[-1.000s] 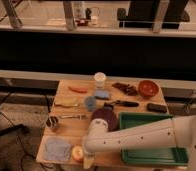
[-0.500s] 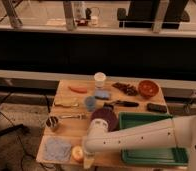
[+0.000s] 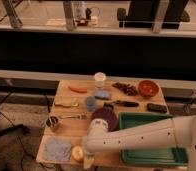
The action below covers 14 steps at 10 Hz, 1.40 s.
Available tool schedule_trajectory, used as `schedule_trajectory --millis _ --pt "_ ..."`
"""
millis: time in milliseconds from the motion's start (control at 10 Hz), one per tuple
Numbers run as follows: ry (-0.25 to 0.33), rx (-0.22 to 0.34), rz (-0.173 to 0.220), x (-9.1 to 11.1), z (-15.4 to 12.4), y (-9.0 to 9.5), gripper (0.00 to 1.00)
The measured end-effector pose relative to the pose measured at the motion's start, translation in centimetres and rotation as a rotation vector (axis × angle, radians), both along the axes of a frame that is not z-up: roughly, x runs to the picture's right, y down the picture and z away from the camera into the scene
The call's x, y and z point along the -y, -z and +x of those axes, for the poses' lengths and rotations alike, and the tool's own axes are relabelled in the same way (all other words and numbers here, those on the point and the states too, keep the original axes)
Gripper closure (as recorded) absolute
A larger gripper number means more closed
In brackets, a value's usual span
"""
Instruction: Place apple in red bowl
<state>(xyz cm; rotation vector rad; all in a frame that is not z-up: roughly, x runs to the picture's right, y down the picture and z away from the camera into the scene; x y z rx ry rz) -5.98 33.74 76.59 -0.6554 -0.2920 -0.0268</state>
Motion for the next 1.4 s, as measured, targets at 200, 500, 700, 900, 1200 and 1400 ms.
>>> schedule_trajectory --millis 200,500,700,900,1200,1400 --pt "0.0 0.0 0.0 0.0 0.0 0.0 0.2" --pt "0.0 0.0 0.0 0.0 0.0 0.0 0.37" --pt "-0.001 -0.001 -0.001 -0.01 0.04 0.03 0.55" --pt "-0.004 0.0 -0.003 0.25 0.06 0.42 0.77" --pt "0.003 -0.003 -0.006 0.31 0.35 0.78 1.0" --pt "0.005 -0.002 -0.003 0.33 0.35 0.81 1.0"
